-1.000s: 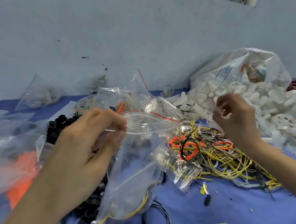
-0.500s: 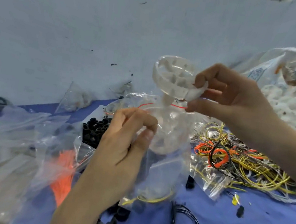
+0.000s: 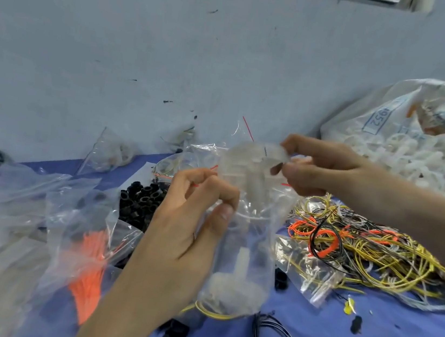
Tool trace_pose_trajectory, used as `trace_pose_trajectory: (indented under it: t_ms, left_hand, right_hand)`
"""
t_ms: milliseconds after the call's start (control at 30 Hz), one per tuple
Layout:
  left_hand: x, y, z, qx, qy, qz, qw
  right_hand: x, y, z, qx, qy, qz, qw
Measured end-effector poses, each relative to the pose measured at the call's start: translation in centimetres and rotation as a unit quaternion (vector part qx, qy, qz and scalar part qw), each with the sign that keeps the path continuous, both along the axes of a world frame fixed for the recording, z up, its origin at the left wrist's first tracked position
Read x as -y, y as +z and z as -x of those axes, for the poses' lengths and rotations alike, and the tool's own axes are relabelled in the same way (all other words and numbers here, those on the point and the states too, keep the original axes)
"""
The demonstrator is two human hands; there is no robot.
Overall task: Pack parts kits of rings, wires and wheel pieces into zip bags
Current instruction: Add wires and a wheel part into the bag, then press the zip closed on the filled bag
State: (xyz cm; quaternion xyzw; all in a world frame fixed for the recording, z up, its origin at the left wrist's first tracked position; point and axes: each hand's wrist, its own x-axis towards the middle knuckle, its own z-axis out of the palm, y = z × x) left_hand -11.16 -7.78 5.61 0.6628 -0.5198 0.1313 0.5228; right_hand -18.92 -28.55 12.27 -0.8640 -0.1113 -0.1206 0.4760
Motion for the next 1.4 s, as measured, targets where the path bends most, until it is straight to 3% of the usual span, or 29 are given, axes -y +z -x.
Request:
trace_pose_trajectory:
  t_ms: [100, 233, 400, 600, 800, 900, 1167, 1400]
  left_hand:
    - [-0.2, 0.1, -0.1, 0.009, 0.018, 0.001, 1.0]
    - [-0.2, 0.0, -0.2, 0.011, 0.02, -0.004, 1.0]
    - [0.0, 0.2, 0.1, 0.018, 0.02, 0.008, 1.0]
    - [-0.3, 0.4, 0.0, 0.027, 0.033, 0.009, 0.999]
    - [-0.8, 0.1, -1.2, 0.025, 0.122, 0.053, 0.991]
    - [-1.3, 0.0, -1.8, 0.006, 0.148, 0.031, 0.988]
    - [-1.8, -0.2, -2.1, -0.039, 0.126, -0.014, 0.991]
    - [-2.9, -0.3, -2.6, -0.084, 0.092, -0.034, 0.992]
  right_hand:
    - [0.5, 0.1, 0.1, -0.069, 0.003, 0.1, 0.993]
    - [0.7, -0.3, 0.1, -0.079, -0.007, 0.286, 0.955]
    - [0.2, 0.2, 0.7, -0.003, -0.016, 0.249, 0.968]
    - [1.9, -1.1, 0.1, -0.032, -0.043, 0.302, 0.952]
    - [2.9, -0.6, 0.2, 0.071, -0.104, 0.19, 0.974]
    - [3.6, -0.9, -0.1, 0.093, -0.115, 0.153, 0.977]
    - [4.8, -1.6, 0.0, 0.026, -0.109, -0.029, 0.993]
    - [5.5, -2.0, 0.3, -0.009, -0.099, -0.057, 0.993]
